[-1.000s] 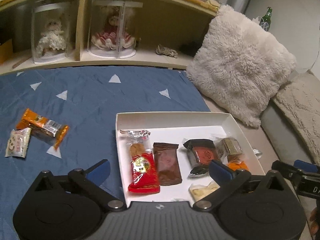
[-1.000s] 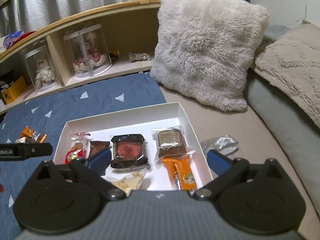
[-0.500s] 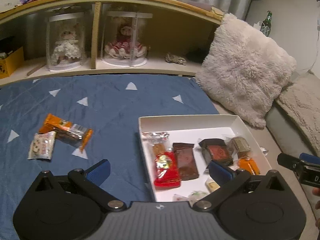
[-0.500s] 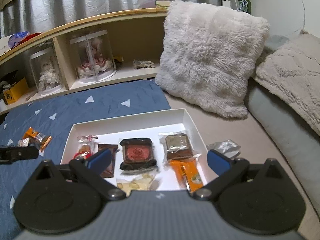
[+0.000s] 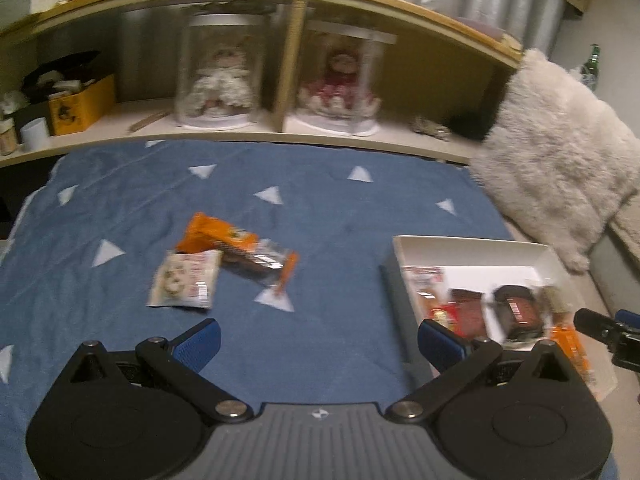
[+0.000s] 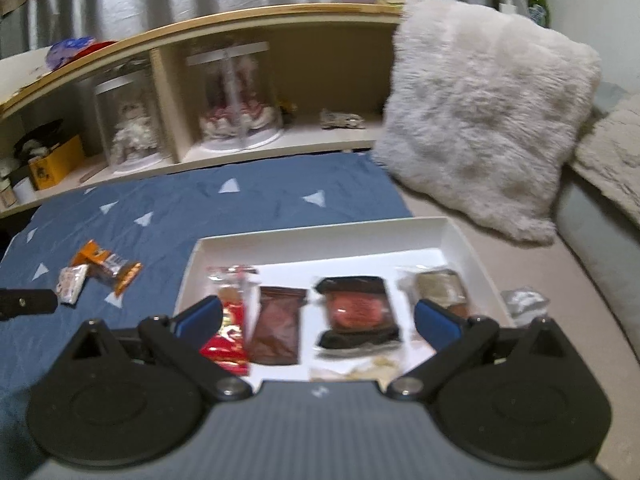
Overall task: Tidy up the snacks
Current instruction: 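Lift both grippers away and move back toward the orange bar and white packet, then grasp the orange bar with the right gripper while the left grasps the white packet, then carry the orange bar with the right gripper while the left carries the white packet over the tray, then lower and open both grippers to set the orange bar and white packet in the tray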
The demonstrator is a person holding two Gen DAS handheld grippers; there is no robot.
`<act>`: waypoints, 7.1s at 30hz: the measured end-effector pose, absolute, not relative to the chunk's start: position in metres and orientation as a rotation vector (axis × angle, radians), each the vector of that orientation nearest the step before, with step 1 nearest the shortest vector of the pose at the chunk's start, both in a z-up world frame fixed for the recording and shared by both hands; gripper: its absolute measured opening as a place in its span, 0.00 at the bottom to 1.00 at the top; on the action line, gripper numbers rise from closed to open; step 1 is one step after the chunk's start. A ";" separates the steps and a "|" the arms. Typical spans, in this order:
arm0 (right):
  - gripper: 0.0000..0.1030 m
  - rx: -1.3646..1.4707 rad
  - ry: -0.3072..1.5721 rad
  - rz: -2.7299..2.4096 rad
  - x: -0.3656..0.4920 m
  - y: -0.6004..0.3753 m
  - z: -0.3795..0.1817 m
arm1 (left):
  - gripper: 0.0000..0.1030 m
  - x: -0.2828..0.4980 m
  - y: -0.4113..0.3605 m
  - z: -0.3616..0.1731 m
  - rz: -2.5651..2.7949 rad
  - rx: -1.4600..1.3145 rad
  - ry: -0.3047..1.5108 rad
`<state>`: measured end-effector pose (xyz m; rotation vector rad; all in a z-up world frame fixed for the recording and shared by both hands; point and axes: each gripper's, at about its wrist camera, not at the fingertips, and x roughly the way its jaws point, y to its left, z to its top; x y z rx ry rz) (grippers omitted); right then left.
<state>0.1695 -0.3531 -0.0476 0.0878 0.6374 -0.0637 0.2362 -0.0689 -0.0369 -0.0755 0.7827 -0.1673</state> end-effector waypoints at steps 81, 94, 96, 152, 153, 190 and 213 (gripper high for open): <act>0.49 -0.278 1.001 0.605 0.335 -0.118 -0.117 | 0.79 0.340 0.053 -0.115 0.126 -0.518 0.965; 0.39 -0.133 1.008 0.476 0.319 -0.141 -0.116 | 0.57 0.335 0.029 -0.123 0.183 -0.290 0.915; 0.39 -0.107 0.999 0.467 0.317 -0.144 -0.117 | 0.49 0.330 0.031 -0.120 0.165 -0.274 0.905; 0.38 0.069 0.869 -0.021 0.144 -0.441 -0.074 | 0.47 0.242 -0.211 -0.047 -0.475 -0.228 0.930; 0.38 0.074 0.876 -0.024 0.144 -0.444 -0.078 | 0.47 0.246 -0.215 -0.048 -0.479 -0.229 0.931; 0.41 0.104 1.037 0.069 0.181 -0.455 -0.135 | 0.48 0.382 -0.273 -0.139 -0.408 -0.114 0.919; 0.66 0.144 0.949 0.021 0.161 -0.460 -0.089 | 0.82 0.352 -0.261 -0.086 -0.432 -0.079 0.917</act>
